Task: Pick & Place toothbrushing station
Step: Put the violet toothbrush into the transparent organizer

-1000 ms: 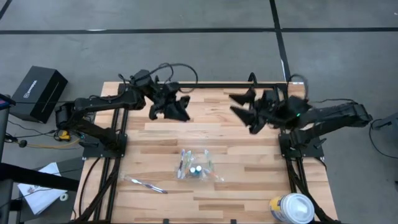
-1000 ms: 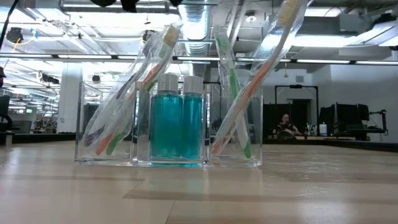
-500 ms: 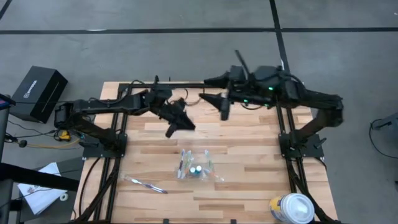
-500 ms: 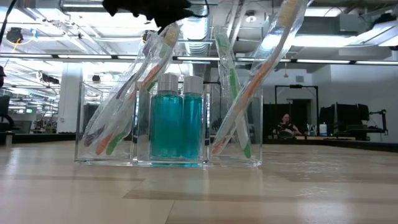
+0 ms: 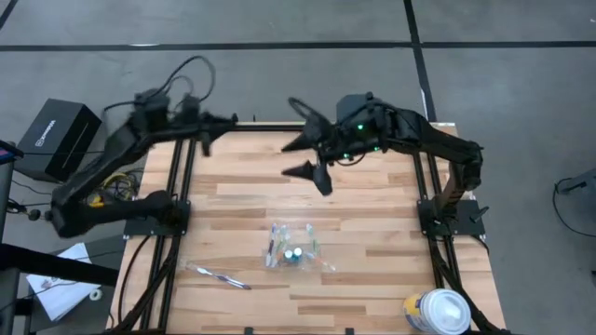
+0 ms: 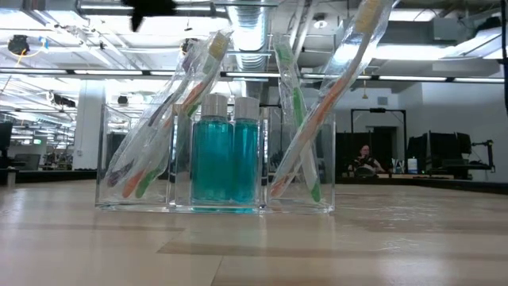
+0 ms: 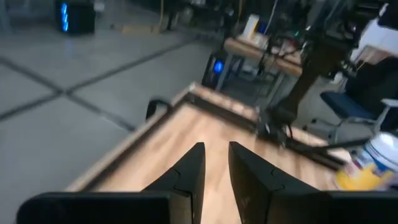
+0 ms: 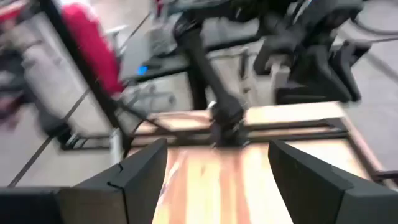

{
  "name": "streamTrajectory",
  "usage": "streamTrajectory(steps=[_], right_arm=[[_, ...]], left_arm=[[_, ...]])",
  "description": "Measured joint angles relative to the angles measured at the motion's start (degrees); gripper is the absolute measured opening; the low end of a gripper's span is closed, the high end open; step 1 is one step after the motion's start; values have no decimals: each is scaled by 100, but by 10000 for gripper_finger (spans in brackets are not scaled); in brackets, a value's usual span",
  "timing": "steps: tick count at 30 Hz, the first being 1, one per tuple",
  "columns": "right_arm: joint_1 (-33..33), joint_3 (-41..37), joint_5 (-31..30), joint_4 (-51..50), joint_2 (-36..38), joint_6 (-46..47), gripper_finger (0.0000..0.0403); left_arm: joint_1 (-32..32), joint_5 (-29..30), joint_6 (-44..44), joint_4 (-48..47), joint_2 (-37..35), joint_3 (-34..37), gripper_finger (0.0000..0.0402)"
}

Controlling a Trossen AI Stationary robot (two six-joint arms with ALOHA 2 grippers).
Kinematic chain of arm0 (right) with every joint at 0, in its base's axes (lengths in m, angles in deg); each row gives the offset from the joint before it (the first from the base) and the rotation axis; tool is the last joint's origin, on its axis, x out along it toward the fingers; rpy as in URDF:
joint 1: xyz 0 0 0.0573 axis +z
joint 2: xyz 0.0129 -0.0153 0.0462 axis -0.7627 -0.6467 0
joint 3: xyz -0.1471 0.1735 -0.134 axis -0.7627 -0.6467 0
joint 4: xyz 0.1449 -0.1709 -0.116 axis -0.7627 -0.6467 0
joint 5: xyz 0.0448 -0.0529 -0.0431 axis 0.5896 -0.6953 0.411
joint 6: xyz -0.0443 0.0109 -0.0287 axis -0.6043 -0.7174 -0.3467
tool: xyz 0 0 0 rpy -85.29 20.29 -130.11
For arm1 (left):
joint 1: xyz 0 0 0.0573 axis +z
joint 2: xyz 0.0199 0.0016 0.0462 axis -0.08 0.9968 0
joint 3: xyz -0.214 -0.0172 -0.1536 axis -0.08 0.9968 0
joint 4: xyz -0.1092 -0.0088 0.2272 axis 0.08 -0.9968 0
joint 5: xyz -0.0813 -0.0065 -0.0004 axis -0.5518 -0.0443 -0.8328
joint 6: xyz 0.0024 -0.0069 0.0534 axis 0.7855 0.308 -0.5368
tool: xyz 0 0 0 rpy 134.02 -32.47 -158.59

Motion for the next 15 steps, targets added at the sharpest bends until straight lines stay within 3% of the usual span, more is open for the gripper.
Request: streamTrajectory(steps=[7,15], right_arm=[[28,13,430,-320,87,-597,270],[-188,19,787,-283,172,-874,270]], left_arm=[[-342,504,112,-3949,-1223,4,65],[-1915,359,936,-5839,-1274,6,65]])
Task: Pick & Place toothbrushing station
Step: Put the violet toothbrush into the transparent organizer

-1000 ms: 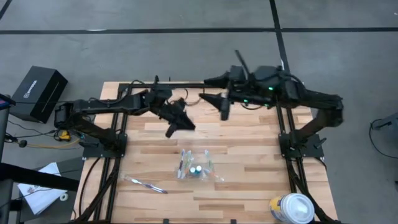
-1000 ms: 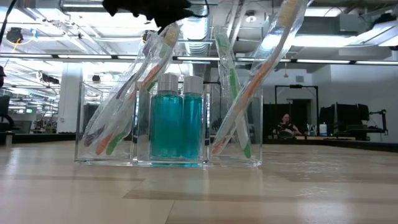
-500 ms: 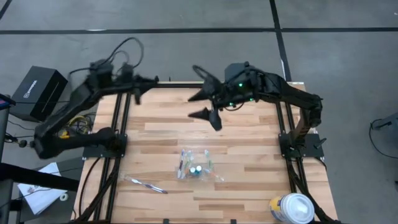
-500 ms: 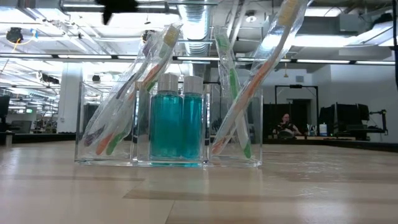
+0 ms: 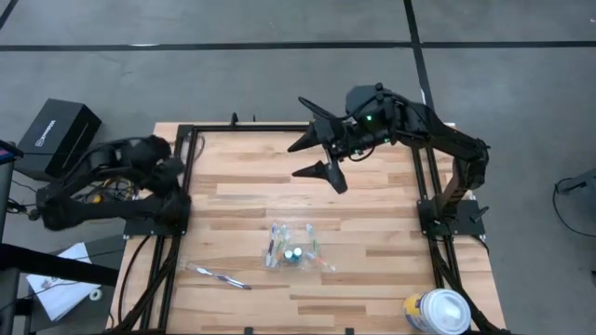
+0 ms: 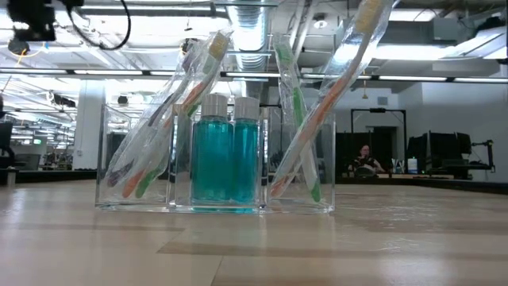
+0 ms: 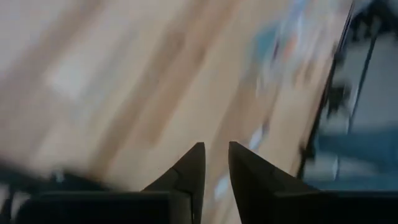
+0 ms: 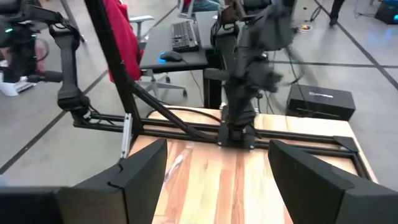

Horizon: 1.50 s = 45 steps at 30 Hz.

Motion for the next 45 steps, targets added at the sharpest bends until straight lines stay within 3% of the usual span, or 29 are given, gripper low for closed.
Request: streamTrajectory(steps=[3,12,21,25,32,38,45], right_arm=[[-21,-4,-7,4,-3,-7,270],[156,-4,-31,5,-3,-5,270],[126,-9,-33,-131,63,-11,270],[62,-10,-3,-188,75,-32,270],[-58,-8,323,-214,76,101,270],[-58,-8,404,-202,78,281,270],[-56,-8,404,-197,78,404,270]], left_arm=[[-727,-36,184,-332,284,2,65],[-3105,120,95,-122,1800,258,65],[-4769,439,981,1618,2445,1189,65],[-5192,718,1592,2624,2587,1601,65],[-5538,786,2381,3574,2978,2225,87],[-5656,773,2723,4316,3140,2630,147],[-5845,636,2737,4443,3152,2867,221]])
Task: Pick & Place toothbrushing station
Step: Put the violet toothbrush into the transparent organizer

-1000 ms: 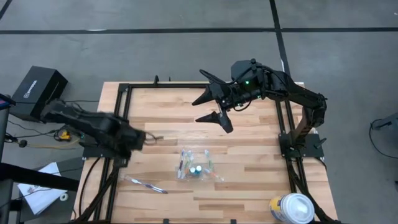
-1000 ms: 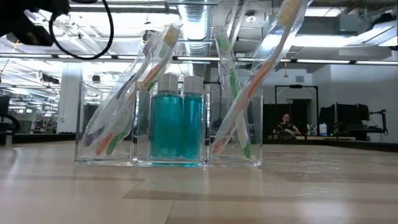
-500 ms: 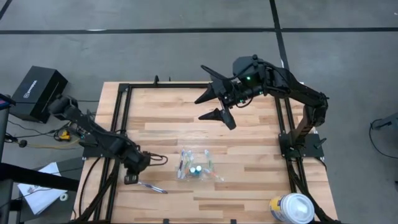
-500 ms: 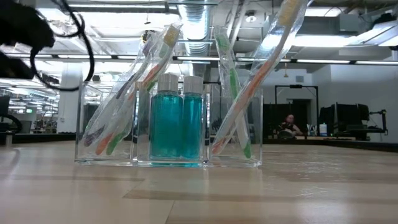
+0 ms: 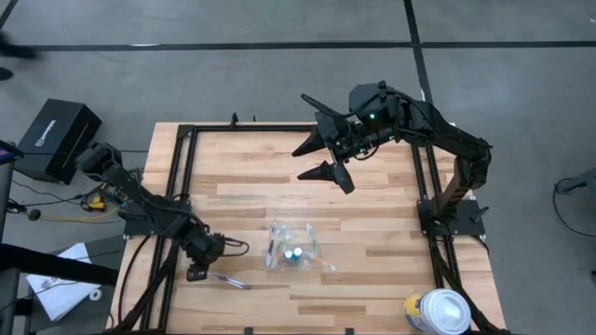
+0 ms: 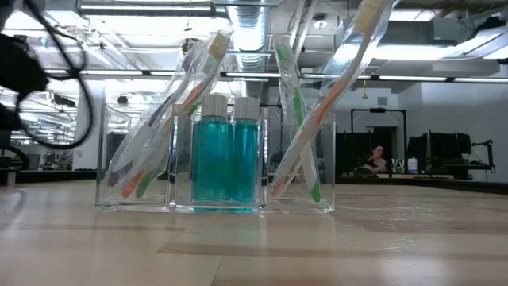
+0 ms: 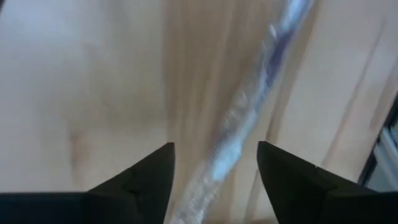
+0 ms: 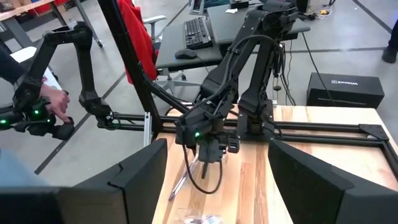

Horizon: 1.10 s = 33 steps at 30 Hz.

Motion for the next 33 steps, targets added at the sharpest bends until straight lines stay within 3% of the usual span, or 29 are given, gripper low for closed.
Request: streamTrajectory(steps=[5,12,24,29,33], right_arm=[[9,0,0,2,-1,76,270],[6,0,-2,176,0,107,270],[-70,0,-4,267,-1,303,270],[-70,0,-4,275,-1,306,270],[-95,0,-24,356,0,297,270]], left_arm=[[-412,-127,-13,147,-2,52,233],[-816,23,-13,174,146,51,220],[-890,102,-76,148,1010,19,185],[-884,158,-45,97,1060,27,130],[-807,200,245,65,838,58,41]])
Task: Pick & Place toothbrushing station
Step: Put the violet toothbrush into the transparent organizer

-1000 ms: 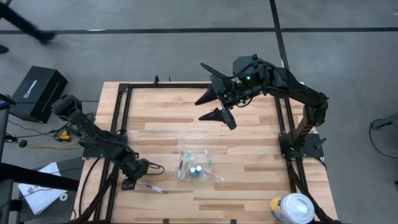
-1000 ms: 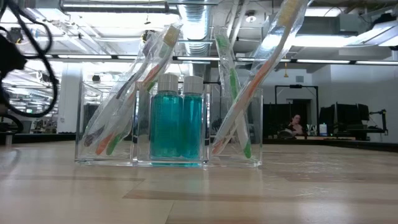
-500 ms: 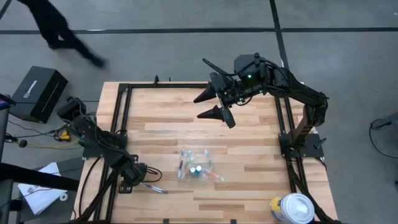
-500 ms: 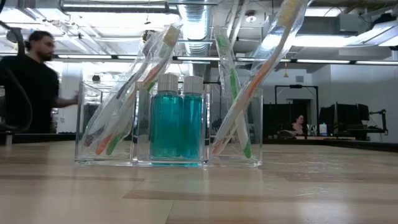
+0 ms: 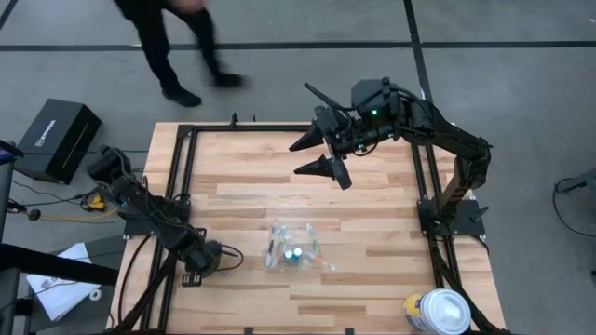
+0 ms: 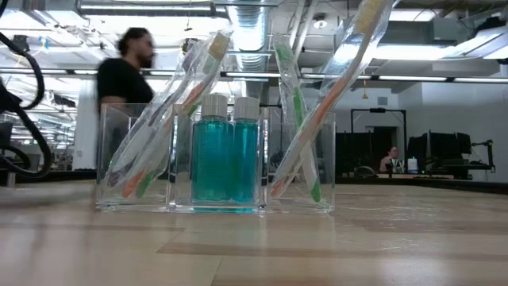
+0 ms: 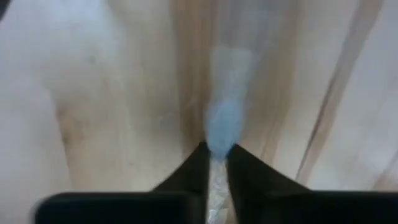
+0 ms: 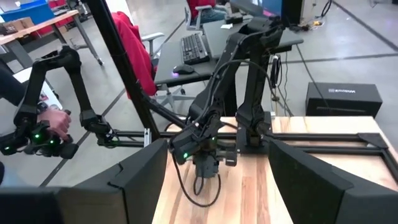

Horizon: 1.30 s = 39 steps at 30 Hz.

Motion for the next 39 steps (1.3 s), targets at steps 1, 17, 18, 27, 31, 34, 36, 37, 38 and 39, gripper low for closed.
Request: streamTrajectory(steps=[1,17,18,27,31,34,36,37,38,39], right_arm=[[-13,0,2,32,-1,-4,270],[-203,0,187,141,0,-304,270],[-202,0,191,143,-1,-304,270],[-187,0,190,151,26,-365,270],[-187,6,190,177,60,-369,270],[-187,2,188,181,111,-446,270],[-189,9,186,189,141,-497,270],[-193,7,181,181,164,-498,270],[-202,4,180,177,171,-501,270],[-207,4,178,187,178,-512,270]], left_arm=[[35,-28,125,-11,-80,11,23],[1351,-317,1719,-42,-2442,1,1],[1423,-315,1803,-44,-2576,0,0],[1847,-307,2249,-12,-3700,-7,0],[1944,-305,2449,27,-4026,-7,0],[1986,-273,2547,33,-4119,-93,0],[2011,-201,2543,62,-4117,-227,0],[2022,-148,2529,64,-4117,-301,0],[2038,-63,2490,62,-4117,-378,0],[2057,25,2439,60,-4117,-461,0]])
